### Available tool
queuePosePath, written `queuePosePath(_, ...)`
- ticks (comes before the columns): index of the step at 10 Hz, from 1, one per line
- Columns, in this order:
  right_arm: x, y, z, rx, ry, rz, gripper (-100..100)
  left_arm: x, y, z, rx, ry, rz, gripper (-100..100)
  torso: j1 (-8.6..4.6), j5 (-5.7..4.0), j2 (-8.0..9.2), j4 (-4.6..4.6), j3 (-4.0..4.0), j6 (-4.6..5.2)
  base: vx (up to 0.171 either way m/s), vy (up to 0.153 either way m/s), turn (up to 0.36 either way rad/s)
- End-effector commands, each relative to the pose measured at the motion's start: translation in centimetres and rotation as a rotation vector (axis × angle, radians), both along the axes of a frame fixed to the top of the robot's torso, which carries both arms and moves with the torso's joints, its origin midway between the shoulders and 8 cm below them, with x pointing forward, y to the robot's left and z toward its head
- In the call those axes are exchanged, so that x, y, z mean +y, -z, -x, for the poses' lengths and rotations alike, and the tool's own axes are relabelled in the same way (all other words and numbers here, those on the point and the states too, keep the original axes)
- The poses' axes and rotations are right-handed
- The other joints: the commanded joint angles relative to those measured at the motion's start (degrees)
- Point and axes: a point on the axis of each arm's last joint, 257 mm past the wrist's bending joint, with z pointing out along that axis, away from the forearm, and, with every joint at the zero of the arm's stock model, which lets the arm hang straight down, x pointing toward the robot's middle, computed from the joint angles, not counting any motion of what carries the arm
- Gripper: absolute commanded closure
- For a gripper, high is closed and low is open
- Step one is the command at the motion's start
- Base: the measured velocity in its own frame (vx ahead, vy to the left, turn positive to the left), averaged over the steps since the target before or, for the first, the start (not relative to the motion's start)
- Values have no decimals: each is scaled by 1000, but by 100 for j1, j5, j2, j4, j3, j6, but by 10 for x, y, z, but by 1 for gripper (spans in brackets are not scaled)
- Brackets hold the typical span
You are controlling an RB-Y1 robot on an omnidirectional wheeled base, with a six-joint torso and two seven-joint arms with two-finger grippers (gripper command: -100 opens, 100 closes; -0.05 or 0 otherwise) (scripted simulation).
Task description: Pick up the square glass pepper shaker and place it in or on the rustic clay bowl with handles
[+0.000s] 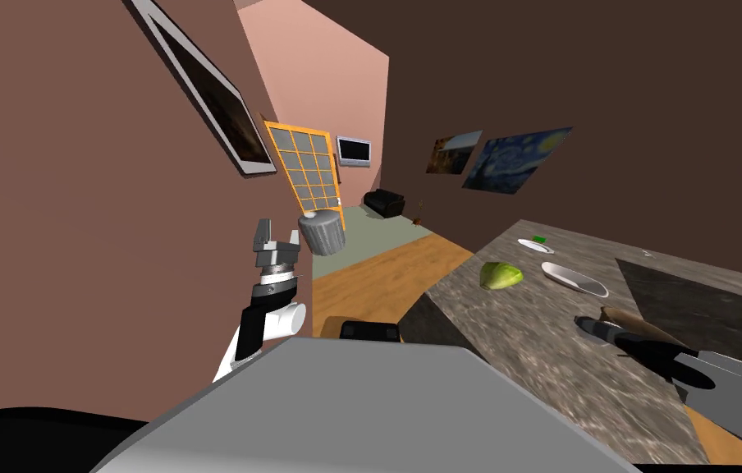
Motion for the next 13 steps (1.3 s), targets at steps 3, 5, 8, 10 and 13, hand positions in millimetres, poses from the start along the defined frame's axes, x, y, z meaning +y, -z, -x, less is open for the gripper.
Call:
queuePosePath(3,-25,-20,15,-5,47,32,100,0,0,0,0,0,0,0,-8,1,-3,0,-2,-16,-188,-102,290)
queuePosePath(5,-31,-26,18,-6,58,43,100,0,0,0,0,0,0,0,-24,2,23,5,13,-6,-198,-133,176)
queuePosePath(8,-49,-47,27,-13,88,76,100,0,0,0,0,0,0,0,-11,-1,-12,-2,-7,-13,-163,-100,202)
queuePosePath(10,-58,-59,32,-18,104,97,100,0,0,0,0,0,0,0,-31,0,3,2,2,-7,-204,-151,218)
queuePosePath(13,-72,-77,41,-30,129,127,100,0,0,0,0,0,0,0,-34,-3,-10,1,-4,-6,-175,-136,200)
